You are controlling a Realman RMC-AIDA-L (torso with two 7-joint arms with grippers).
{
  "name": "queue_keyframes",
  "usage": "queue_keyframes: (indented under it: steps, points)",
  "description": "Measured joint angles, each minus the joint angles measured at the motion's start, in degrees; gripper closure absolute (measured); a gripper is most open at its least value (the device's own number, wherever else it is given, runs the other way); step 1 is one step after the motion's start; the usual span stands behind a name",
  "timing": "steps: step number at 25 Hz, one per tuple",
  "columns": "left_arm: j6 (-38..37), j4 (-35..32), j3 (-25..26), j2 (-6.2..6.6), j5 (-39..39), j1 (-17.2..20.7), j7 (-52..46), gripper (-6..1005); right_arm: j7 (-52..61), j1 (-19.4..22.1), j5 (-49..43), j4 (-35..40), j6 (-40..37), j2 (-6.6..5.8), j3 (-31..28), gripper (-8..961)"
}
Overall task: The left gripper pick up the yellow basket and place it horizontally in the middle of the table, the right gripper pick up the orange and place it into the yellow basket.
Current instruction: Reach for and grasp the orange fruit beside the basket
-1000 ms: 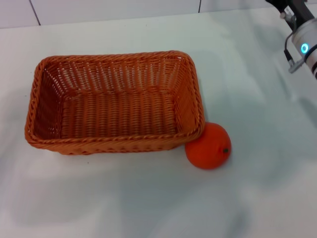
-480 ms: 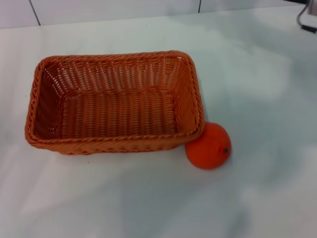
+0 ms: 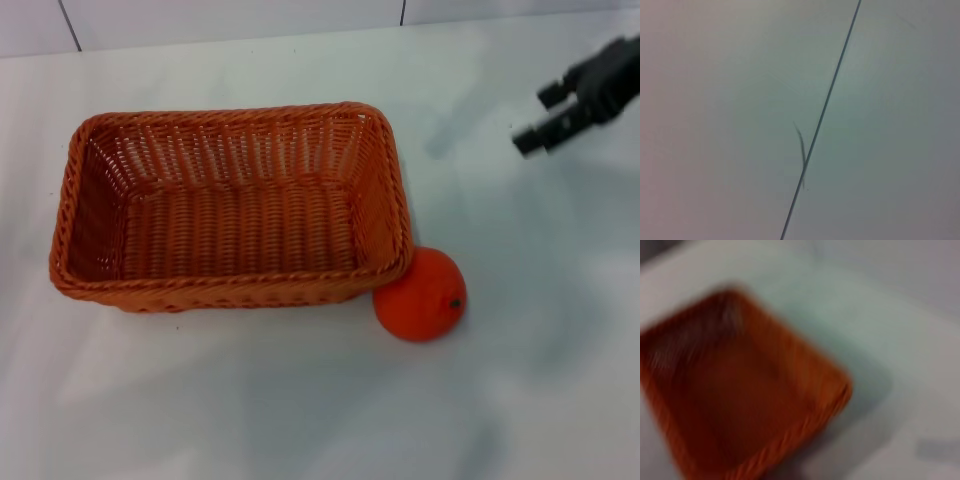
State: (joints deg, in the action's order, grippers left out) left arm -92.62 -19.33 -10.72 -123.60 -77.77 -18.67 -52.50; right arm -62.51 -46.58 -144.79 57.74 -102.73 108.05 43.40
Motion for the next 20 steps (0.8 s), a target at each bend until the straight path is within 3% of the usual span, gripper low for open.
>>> queue_keyframes:
  steps: [4,10,20]
  points:
    - [1.0,0.15,0.0,0.02,0.03,-0.58,-0.04,341,-0.72,-1.31,-2.85,-1.31,-3.51,1.16,3.65,56]
    - [1.48,0.39,0.0,-0.03,0.08,-0.44,-0.02,341,-0.82,-1.36,-3.15,-1.91,-3.94,4.17,9.23,58]
    - [1.43,0.94,-0.02,-0.06,0.08,0.42,-0.17,342,-1.43,-1.45,-3.31,-3.65,-4.19,7.45,13.13,61]
